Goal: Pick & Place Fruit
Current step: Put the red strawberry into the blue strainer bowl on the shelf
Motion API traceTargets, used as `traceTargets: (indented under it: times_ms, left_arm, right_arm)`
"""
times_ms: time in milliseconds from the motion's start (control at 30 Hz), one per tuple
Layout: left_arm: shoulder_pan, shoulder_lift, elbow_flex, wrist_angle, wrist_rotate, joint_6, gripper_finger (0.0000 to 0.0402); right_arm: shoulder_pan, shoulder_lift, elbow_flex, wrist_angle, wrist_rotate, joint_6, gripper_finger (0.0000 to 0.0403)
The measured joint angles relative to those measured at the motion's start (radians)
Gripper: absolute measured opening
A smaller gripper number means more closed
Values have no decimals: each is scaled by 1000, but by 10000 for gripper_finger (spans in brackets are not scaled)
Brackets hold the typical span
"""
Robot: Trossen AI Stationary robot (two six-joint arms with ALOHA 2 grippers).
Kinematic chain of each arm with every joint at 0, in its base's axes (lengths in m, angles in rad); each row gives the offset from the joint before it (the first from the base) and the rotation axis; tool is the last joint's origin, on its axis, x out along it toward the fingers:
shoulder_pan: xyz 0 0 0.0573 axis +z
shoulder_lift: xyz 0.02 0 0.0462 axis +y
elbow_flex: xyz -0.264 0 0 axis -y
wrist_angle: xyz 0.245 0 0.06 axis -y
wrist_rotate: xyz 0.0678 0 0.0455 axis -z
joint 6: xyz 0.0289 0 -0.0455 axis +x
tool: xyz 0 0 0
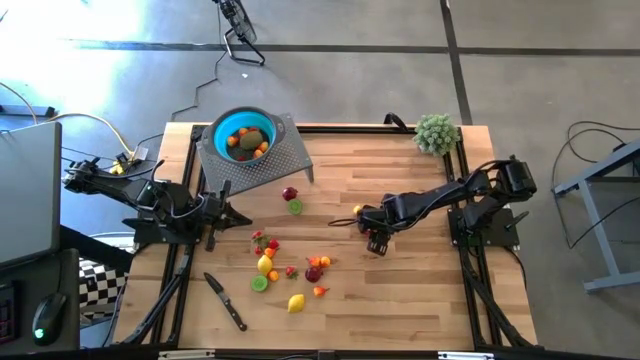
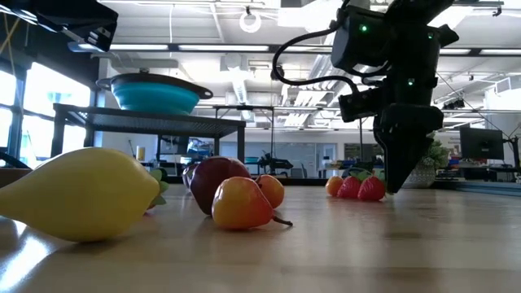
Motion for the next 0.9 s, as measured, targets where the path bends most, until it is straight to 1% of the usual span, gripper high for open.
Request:
traceTargets:
  times_ms: [300, 633, 800, 900]
  left_arm:
    - [0, 0, 0, 0, 3, -16, 0]
    - [0, 0, 0, 0, 2, -20, 0]
    - [0, 0, 0, 0, 2, -20, 0]
    - [0, 0, 0, 0, 2, -21, 0]
  right_arm:
    - [0, 0, 0, 0, 2, 6, 104]
    - [0, 0, 0, 0, -13, 35, 13]
    - [3, 0, 0, 0, -15, 63, 6]
    - [3, 0, 0, 9, -36, 70, 6]
